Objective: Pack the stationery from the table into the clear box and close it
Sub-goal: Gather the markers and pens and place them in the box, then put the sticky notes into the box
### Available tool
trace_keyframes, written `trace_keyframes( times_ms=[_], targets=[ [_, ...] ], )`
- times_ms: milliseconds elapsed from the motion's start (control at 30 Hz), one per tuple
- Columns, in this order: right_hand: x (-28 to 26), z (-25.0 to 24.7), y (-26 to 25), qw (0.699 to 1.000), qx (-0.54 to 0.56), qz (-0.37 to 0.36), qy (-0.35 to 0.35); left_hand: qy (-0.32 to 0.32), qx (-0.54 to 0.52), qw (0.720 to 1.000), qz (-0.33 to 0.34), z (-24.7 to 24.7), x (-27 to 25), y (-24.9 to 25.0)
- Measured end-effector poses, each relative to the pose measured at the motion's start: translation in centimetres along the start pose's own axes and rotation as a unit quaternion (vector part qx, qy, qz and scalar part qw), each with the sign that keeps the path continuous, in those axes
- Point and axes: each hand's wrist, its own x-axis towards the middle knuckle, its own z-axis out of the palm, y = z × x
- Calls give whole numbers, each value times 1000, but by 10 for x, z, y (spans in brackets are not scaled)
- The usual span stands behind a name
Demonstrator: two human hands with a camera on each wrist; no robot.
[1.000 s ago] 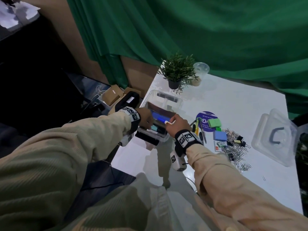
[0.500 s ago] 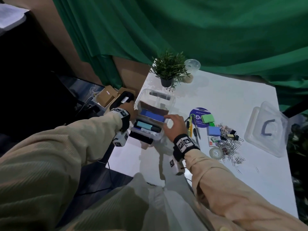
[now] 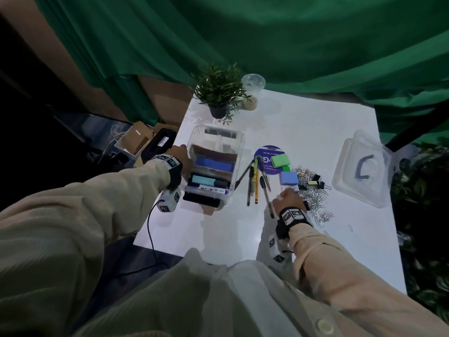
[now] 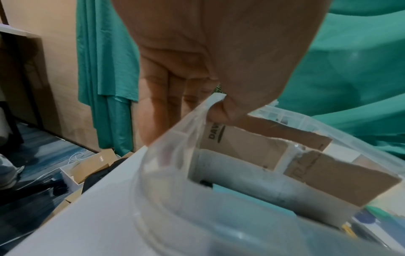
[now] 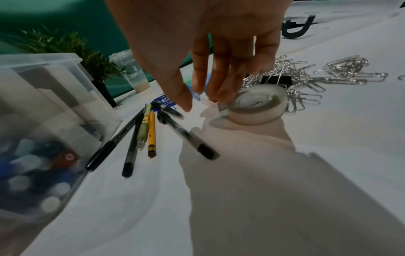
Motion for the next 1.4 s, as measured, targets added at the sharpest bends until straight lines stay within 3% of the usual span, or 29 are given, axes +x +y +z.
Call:
trace_keyframes(
  times_ms=[133,267,333,400,467,633,733,900,1000,1133,1267,1400],
  targets=[
    [4,4,-1,998,-18,-13,-60,62,-16,998,0,-5,-7,21],
    [4,9,-13,998,-34,-41,-44,176,70,972,141,-12,-25,78],
    [6,12,-22,996,-47,-65,-39,194,57,955,218,-12,-37,109],
    [7,15,-29,994,-57,-72,-57,151,44,950,270,-3,-47,137],
    [9,18,-30,995,-41,-60,-71,61,59,953,290,13,-52,158],
    [21,14,-28,995,78,-40,-47,-88,127,954,257,52,-45,178],
    [30,3,-31,995,85,-45,-33,-81,124,957,248,53,-39,176],
    [33,3,-45,997,17,-64,-33,77,43,949,303,21,-25,159],
    [29,13,-52,996,-12,-72,-51,139,13,953,267,3,-11,135],
    [22,21,-62,997,-4,-63,-55,173,33,974,141,-6,6,85],
    [22,24,-67,997,-18,-40,-68,110,-23,994,-10,-5,14,31],
    [23,25,-69,995,-41,-37,-78,15,-45,998,-31,4,10,11]
  ],
)
